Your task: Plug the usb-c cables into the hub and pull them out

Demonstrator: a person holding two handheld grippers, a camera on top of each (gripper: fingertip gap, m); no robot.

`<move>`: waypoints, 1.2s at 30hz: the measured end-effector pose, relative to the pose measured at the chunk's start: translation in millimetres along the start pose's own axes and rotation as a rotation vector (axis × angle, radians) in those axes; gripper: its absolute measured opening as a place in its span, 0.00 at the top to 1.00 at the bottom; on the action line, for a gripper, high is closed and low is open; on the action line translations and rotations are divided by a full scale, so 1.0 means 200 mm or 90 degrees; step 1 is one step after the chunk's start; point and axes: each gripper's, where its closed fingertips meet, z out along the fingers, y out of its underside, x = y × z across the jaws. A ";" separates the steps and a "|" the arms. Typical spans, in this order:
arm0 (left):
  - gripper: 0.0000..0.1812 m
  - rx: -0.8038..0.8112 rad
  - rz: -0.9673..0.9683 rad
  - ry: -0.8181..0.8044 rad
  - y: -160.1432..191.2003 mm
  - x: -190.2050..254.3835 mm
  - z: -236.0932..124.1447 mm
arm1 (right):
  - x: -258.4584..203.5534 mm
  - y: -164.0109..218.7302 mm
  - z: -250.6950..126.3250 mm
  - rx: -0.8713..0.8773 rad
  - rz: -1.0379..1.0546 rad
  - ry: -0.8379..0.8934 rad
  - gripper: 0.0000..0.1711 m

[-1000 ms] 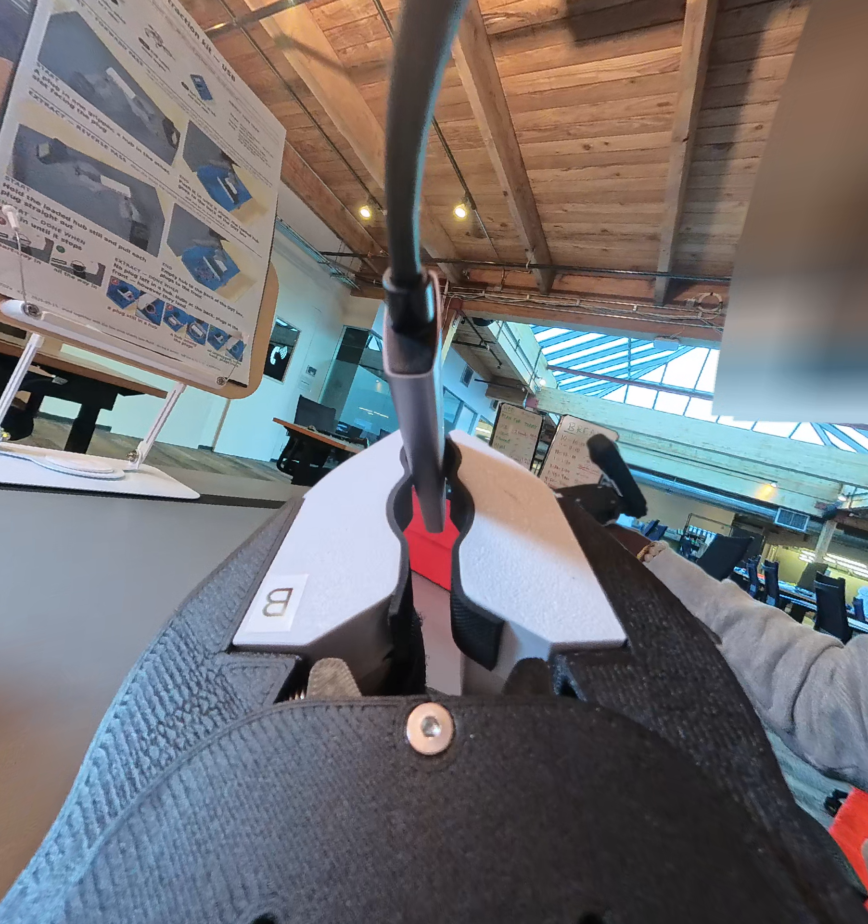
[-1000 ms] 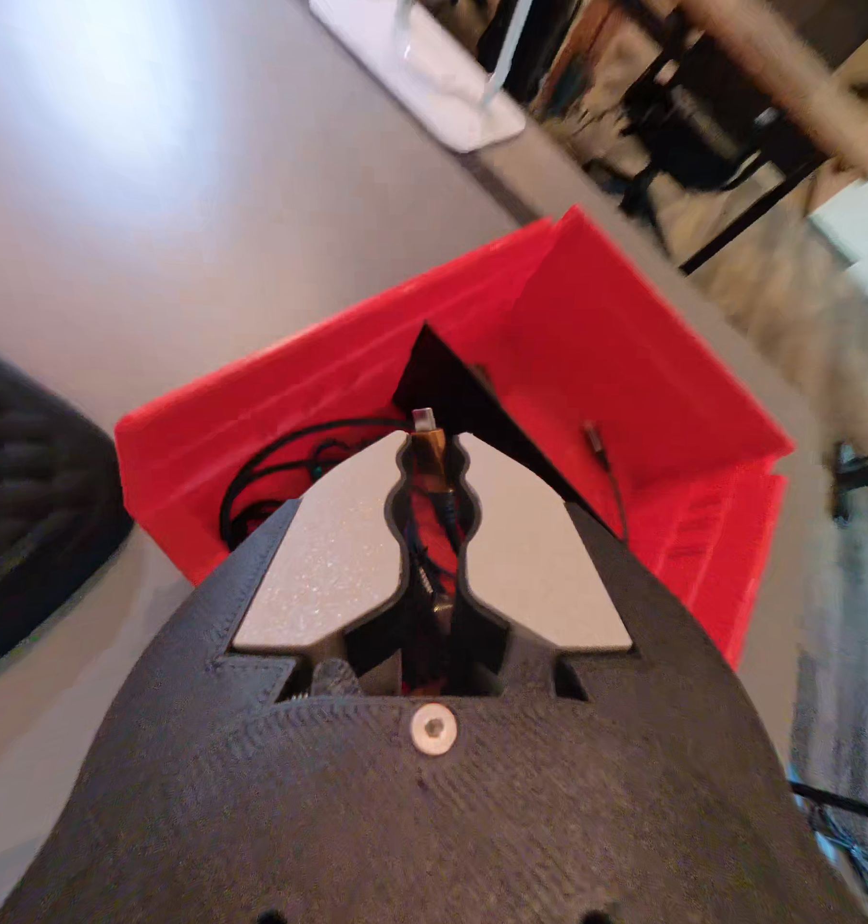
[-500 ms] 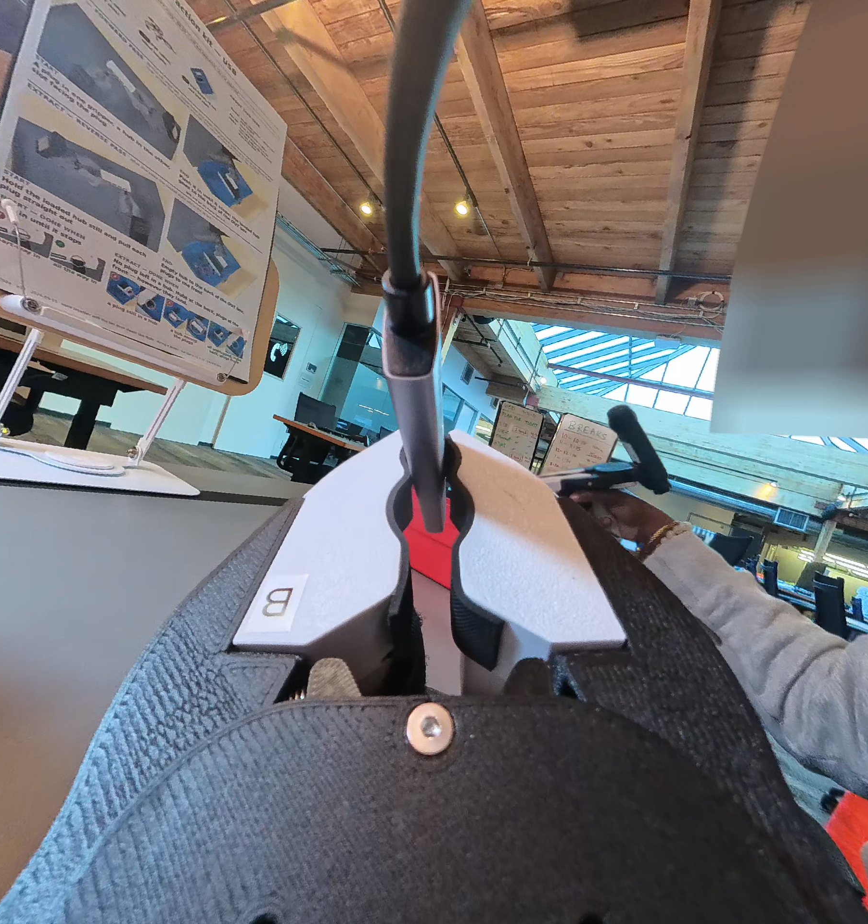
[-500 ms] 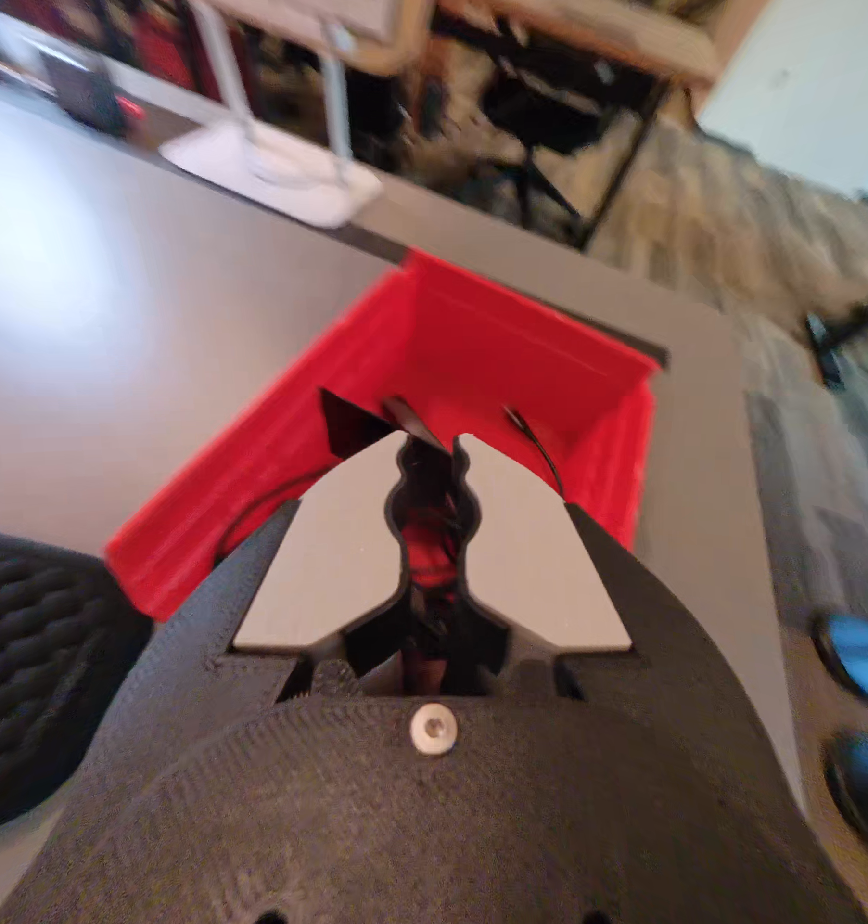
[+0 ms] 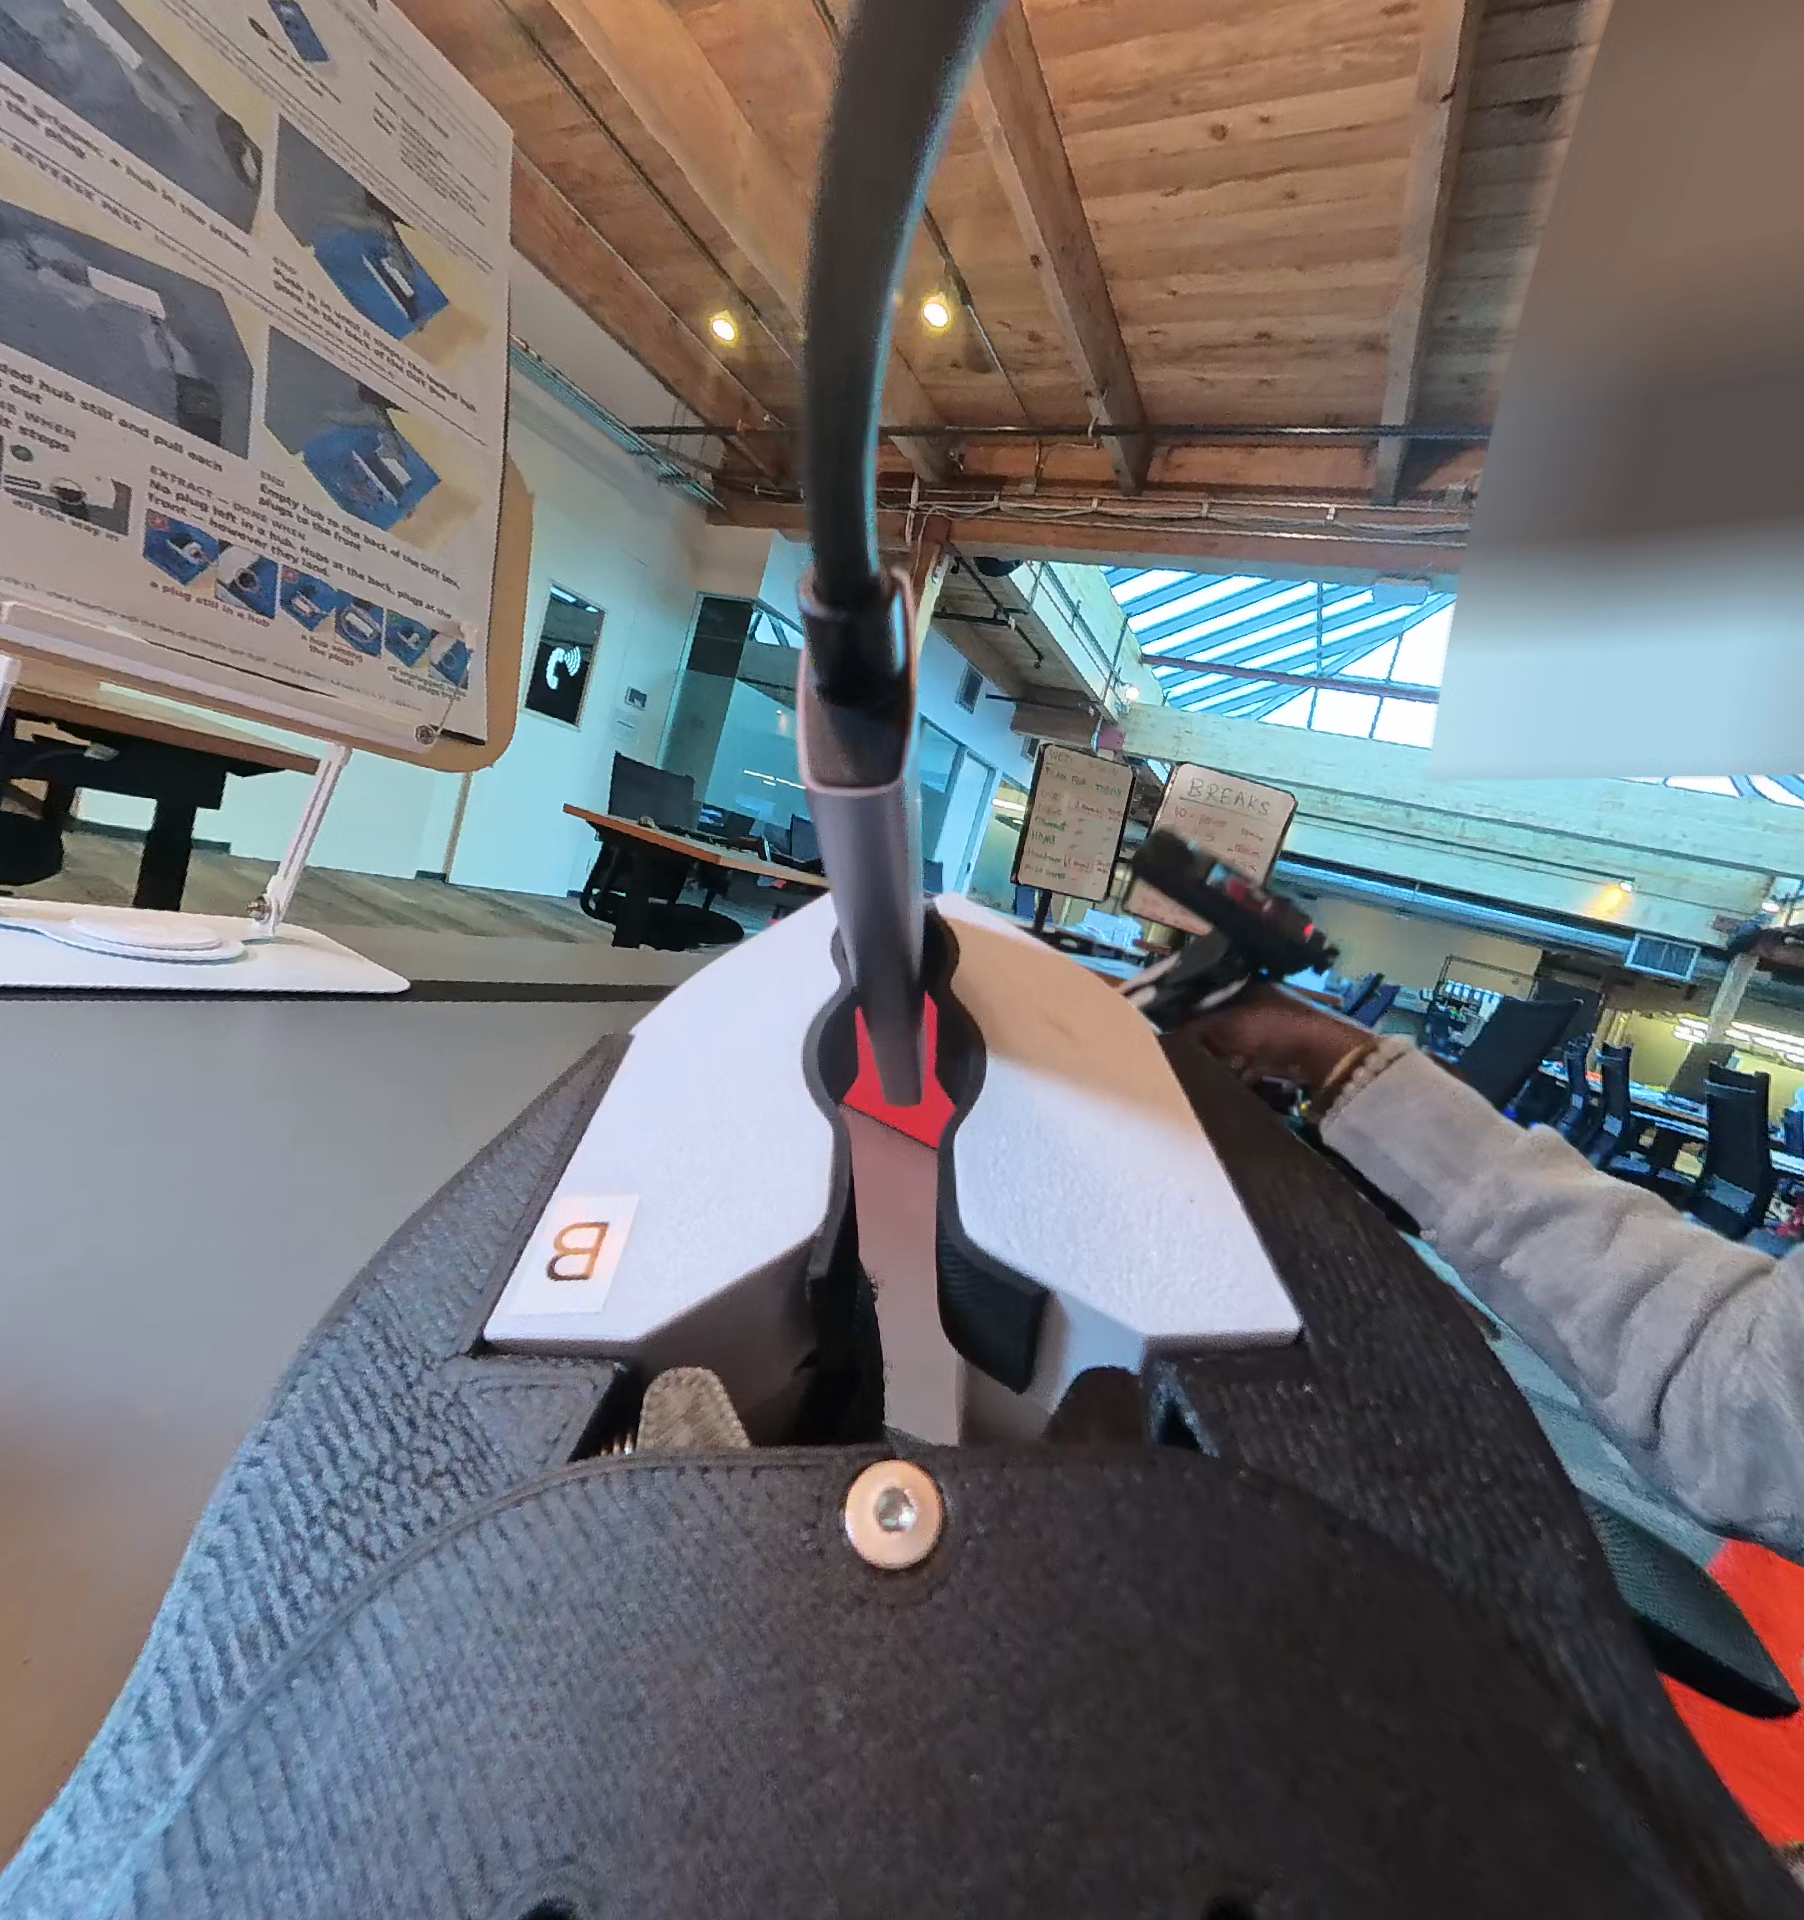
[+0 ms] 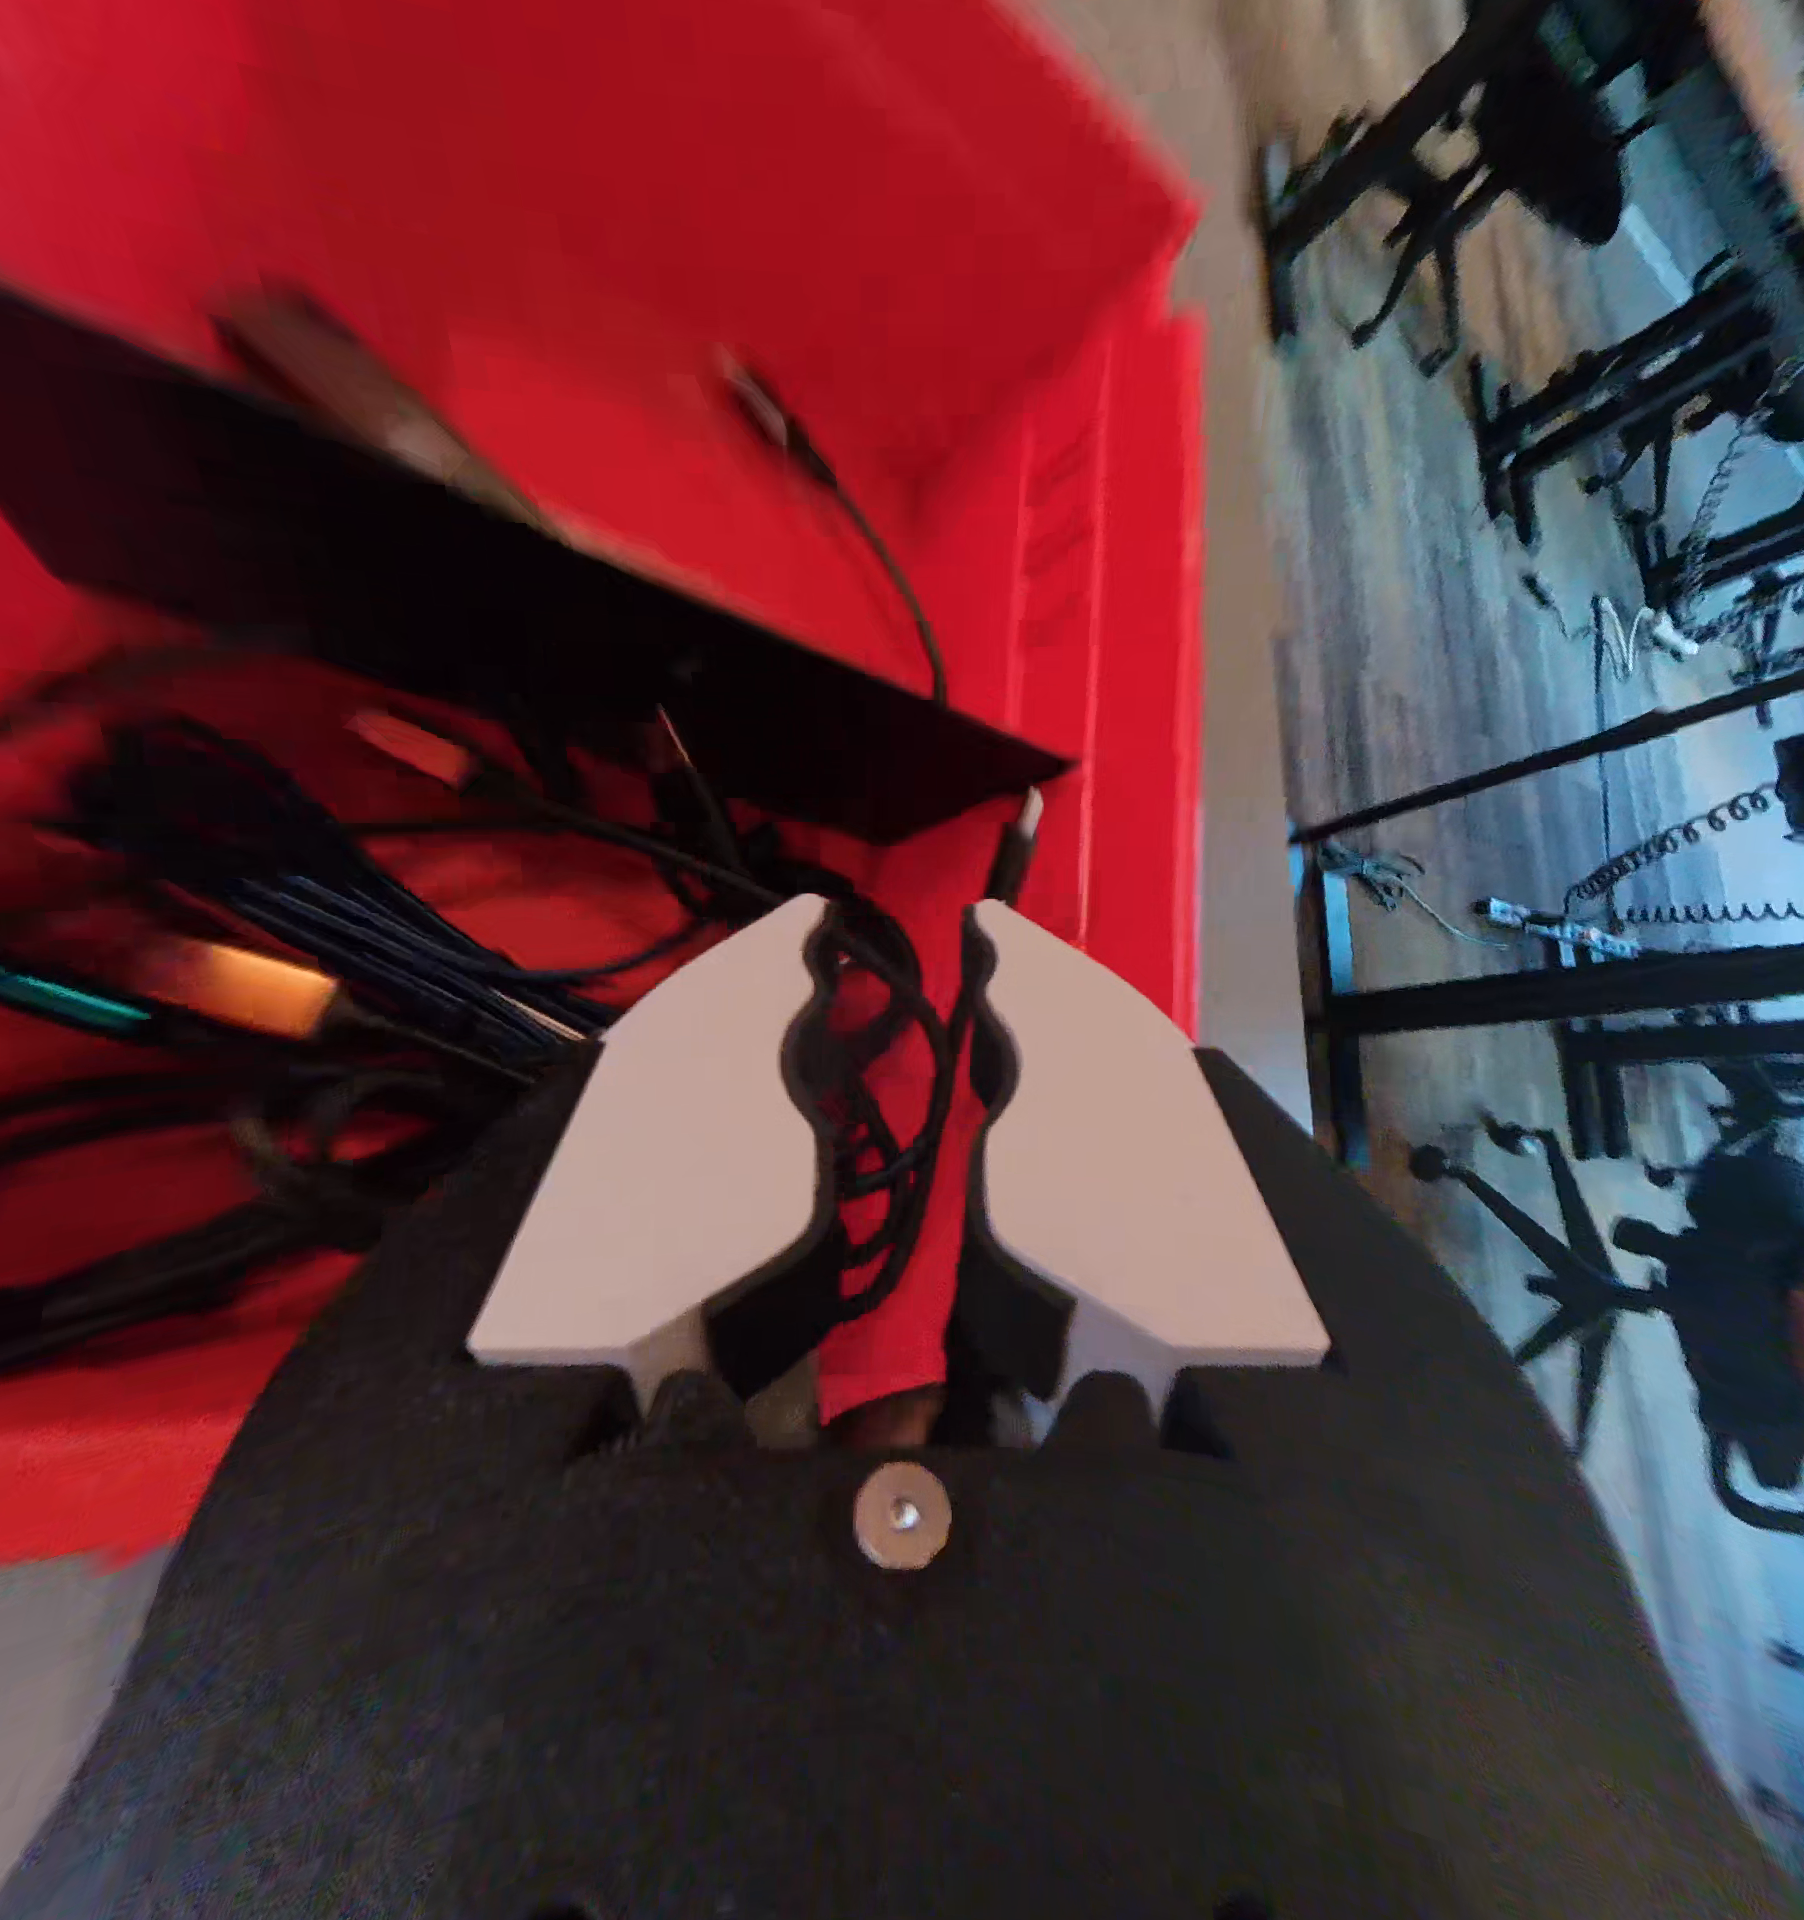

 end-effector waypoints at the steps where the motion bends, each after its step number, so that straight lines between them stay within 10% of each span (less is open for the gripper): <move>1: 0.94 -0.005 -0.001 0.002 0.01 0.00 0.00 | -0.01 -0.08 -0.08 0.042 0.021 0.006 0.83; 5: 0.94 -0.032 0.008 0.021 0.04 0.03 0.02 | -0.33 -0.49 -0.55 0.338 0.037 -0.133 0.74; 10: 0.94 -0.105 0.056 0.103 0.13 0.15 0.05 | -1.20 -0.65 -1.38 0.628 -0.117 -0.661 0.79; 19: 0.94 -0.223 0.209 0.233 0.32 0.35 0.03 | -1.86 -0.54 -1.54 0.644 -0.426 -0.750 0.92; 29: 0.84 -0.074 0.062 0.044 0.10 0.09 0.05 | -0.75 -0.88 -1.40 0.785 -0.024 -0.418 0.95; 36: 0.84 -0.032 -0.011 0.002 0.05 0.01 0.04 | 0.13 -0.89 -0.92 0.555 -0.299 0.150 0.94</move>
